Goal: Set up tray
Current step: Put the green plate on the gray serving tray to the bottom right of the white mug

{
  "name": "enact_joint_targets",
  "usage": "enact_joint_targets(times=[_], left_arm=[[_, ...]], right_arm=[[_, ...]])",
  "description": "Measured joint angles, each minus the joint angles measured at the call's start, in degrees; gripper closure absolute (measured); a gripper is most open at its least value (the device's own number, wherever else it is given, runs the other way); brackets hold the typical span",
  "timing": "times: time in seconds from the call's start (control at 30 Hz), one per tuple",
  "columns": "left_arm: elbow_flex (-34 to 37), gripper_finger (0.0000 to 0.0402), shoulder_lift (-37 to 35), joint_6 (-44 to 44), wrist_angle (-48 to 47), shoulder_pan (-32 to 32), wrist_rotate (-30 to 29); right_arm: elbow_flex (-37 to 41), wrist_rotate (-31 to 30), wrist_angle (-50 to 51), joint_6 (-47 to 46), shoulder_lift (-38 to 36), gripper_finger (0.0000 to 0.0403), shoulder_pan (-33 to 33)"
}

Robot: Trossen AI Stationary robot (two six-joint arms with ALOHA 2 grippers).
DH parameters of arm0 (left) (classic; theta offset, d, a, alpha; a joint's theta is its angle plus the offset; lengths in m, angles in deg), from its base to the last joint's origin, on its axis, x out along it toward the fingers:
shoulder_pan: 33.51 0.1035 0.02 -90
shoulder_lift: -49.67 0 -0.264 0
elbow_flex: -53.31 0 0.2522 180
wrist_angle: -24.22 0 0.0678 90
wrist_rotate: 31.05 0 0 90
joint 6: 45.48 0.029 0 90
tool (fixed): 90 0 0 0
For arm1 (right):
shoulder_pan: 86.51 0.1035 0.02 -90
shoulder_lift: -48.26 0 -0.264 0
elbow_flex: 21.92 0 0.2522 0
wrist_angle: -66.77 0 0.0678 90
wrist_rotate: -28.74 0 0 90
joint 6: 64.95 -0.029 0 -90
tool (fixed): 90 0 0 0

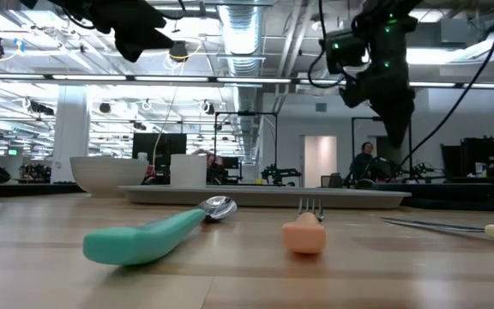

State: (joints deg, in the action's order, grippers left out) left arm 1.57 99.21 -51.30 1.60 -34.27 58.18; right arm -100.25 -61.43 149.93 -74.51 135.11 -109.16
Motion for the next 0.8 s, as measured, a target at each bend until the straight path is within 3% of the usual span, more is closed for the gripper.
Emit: enact_joint_targets(times=[0.37,0.8], left_arm=[[0.0,0.0203,-0.1,-0.4,0.8,-0.8,-3.9],[0.0,0.0203,-0.1,-1.0,0.6,-3.6,-4.4]], right_arm=[[7.0,0.1,-4.6,4.9,0.0,0.0255,0.1],[13.3,-1.7,-12.2,3.5,0.1,0.0268,0.1]])
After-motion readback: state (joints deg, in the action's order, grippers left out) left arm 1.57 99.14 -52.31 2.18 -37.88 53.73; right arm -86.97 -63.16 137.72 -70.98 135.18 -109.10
